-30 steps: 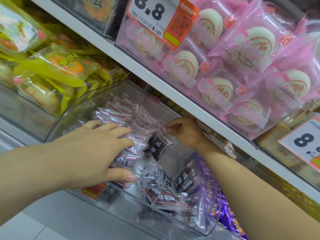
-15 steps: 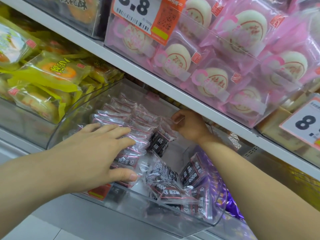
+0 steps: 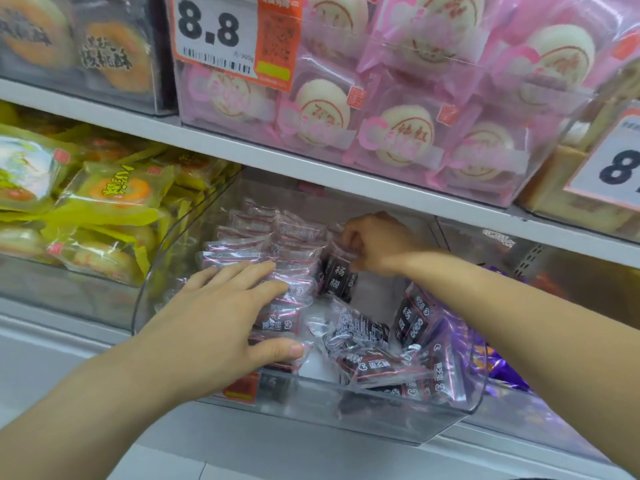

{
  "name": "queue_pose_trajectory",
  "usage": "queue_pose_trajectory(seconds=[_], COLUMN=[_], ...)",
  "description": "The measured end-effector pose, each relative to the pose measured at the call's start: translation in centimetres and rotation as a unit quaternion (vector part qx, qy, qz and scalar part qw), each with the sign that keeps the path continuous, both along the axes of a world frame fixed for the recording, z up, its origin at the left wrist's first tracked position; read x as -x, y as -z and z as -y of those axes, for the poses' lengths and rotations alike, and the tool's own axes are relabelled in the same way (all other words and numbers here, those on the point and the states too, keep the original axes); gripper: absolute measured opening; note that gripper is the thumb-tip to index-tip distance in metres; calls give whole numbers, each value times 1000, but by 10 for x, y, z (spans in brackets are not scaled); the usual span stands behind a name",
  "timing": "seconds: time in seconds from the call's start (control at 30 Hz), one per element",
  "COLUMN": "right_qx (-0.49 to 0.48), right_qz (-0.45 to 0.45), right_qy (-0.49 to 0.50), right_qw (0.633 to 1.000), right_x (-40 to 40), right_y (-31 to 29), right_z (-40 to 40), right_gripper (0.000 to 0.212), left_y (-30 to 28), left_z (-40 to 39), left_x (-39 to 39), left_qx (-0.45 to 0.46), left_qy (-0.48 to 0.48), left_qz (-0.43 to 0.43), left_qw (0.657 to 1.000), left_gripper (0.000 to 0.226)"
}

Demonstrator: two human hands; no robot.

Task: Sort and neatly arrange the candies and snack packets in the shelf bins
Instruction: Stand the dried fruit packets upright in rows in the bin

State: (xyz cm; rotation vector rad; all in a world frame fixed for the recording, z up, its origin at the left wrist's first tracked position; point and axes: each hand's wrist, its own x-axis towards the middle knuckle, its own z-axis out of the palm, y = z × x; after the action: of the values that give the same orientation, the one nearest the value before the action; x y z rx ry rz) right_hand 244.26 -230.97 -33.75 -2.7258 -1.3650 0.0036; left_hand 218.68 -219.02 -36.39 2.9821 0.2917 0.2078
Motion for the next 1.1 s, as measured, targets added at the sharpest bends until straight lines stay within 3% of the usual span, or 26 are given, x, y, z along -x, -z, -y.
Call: queue_pose_trajectory(seconds=[0.2,0.4,0.67,0.77,0.83,0.9,1.0,1.1], right_qx=[-59,-52,-43,6,134,214,203,154], right_qz=[-34,-25,42,-62,-136,-136,-163,-167], right_qy=[-6,-12,18,-9,-37,-35,-48,-57], right_qw=[998,998,998,998,981,967,964,972], right_x=[1,-3,12,26,34,35,32,35], right_y=[-6,2,-18,-21,-12,1,11,1], right_z=[-4,-6,9,25,35,38,35,36], right_gripper=[30,32,32,27,49,70,67,49], left_y=[-5,-4,-6,-8,-9,-11,-12,-13], left_z=[1,1,2,2,3,3,3,4], left_x=[-1,-2,0,0,-1,-2,-1,0], left_qx=[-12,-24,-6,-6,-9,-14,-5,4], left_qy=[0,-1,-4,-6,-5,-4,-6,-12], left_qz=[-23,-29,-26,-34,-40,-44,-48,-43], left_qw=[1000,999,1000,999,999,999,999,999], left_gripper=[107,109,111,111,111,111,108,99])
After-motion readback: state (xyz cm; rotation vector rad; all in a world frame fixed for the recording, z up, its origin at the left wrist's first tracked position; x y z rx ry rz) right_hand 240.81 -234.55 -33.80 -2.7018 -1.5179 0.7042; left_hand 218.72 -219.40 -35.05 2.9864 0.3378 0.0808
